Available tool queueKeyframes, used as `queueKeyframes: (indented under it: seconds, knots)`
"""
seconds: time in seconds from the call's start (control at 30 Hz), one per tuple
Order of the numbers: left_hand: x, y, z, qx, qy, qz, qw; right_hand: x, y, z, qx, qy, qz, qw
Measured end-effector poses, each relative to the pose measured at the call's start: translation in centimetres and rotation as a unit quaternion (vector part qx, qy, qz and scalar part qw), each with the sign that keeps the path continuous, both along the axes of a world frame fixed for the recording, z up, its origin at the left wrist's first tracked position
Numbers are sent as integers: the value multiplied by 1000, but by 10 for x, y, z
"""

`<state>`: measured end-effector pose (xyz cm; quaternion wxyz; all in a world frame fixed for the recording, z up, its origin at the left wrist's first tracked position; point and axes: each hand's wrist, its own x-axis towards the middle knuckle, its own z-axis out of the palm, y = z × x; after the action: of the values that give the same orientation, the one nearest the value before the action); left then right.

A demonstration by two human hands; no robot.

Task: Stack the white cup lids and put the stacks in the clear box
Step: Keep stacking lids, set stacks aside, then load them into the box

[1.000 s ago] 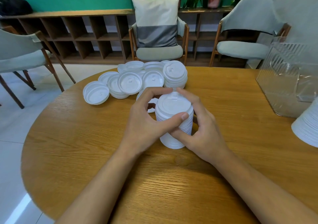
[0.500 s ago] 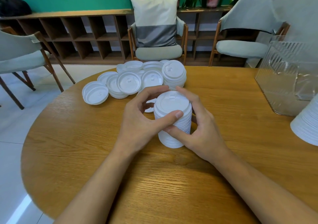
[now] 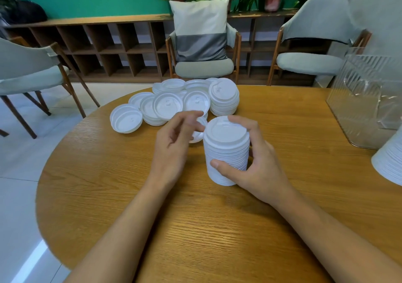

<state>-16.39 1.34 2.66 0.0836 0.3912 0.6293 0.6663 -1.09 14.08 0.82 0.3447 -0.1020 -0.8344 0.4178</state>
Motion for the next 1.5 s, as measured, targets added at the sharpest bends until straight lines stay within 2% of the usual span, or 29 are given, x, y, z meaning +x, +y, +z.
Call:
queueKeyframes:
  seconds: [0.07,0.13,0.2,0.27,0.37,0.5,0.7,0.8,0.9,1.0,1.2,1.27,1.37,1.5]
  knots:
    - [-11,1,-8,-54,42,72,995,0,2,-1,-1,10,-14,1000]
    - [-20,1,-19,-139,153,115,972,0,5,-2,0,17,-25,1000]
    - [-28,3,-31,-209,235,104,943,0,5,-2,2,18,-29,999]
    - [-32,6,-36,-252,264,92,926,0,5,-2,2,16,-29,999]
    - [-35,10,-36,-266,294,104,912,-1,5,-2,1,13,-27,1000]
    - [-34,10,-38,-239,320,91,912,-1,5,-2,1,10,-26,1000]
    - [-27,4,-26,-150,276,116,942,-1,7,-3,3,6,-18,1000]
    - [-19,3,-14,-109,182,127,969,-1,7,-4,7,11,-16,1000]
    - [-12,2,-3,-29,40,112,992,-1,6,-4,2,26,-25,999]
    - [-10,1,3,40,-70,73,994,-2,5,-3,-5,38,-29,999]
    - [-12,-3,13,123,-193,-2,973,-1,2,0,-6,51,-17,999]
    - [-10,-4,15,118,-180,-27,976,-1,1,0,-6,52,-7,999]
    - [-1,1,14,80,-104,-47,990,-2,-2,1,-3,49,11,999]
    - [8,9,15,44,-9,-28,999,-3,-3,-1,5,42,15,999]
